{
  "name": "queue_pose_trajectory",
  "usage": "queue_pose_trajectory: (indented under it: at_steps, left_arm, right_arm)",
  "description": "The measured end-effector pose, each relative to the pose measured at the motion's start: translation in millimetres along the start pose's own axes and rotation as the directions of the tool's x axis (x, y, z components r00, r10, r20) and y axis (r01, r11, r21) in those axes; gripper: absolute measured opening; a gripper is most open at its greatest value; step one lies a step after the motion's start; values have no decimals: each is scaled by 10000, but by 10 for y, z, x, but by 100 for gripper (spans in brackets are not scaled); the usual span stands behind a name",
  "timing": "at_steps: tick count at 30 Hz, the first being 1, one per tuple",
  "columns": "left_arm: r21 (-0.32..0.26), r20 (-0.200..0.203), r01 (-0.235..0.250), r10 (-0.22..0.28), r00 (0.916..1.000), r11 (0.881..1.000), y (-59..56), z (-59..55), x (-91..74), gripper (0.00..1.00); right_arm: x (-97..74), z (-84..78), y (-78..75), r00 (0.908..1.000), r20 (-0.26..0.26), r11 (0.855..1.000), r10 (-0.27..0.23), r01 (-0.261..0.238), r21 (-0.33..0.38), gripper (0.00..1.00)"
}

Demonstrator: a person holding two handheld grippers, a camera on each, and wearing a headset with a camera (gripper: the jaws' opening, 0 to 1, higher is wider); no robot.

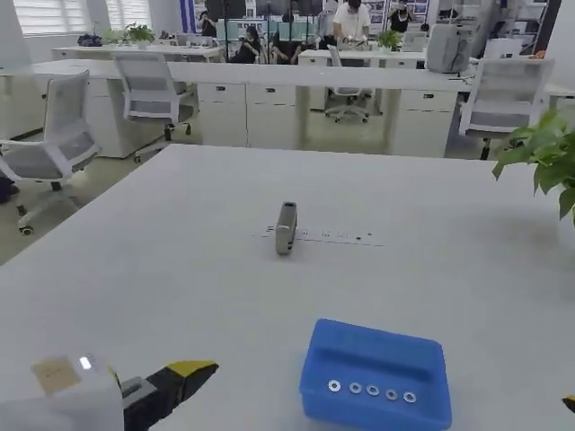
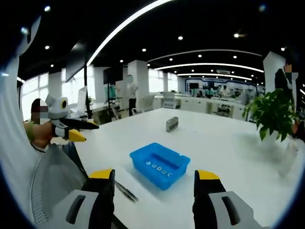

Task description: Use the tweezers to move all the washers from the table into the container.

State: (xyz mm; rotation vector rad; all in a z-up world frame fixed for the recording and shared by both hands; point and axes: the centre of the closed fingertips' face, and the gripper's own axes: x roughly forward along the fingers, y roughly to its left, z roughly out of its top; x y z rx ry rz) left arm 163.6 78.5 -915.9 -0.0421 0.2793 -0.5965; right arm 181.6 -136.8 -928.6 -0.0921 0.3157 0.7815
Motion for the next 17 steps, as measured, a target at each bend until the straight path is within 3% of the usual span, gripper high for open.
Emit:
queue_pose_trajectory:
  at_steps: [7, 11, 14, 17]
  left_arm:
    - [-217, 613, -998, 1010, 9930, 9948, 147, 121, -149, 85]
    - [-555, 1114, -1413, 1468, 9829, 9884, 214, 205, -197, 94]
    - [-737, 1266, -1479, 1564, 9795, 9862, 237, 224, -201, 99]
    - [-858, 1442, -1420, 1533, 9776, 9861, 219, 254, -191, 99]
  right_arm:
    - [8, 117, -178, 9954, 624, 9969, -722, 702, 345, 85]
    - [-16, 265, -308, 9780, 1517, 9867, -1432, 1292, 984, 97]
    - [-49, 286, -370, 9706, 1720, 9826, -1685, 1517, 1067, 99]
    - [-61, 290, -351, 9698, 1768, 9817, -1683, 1487, 1189, 99]
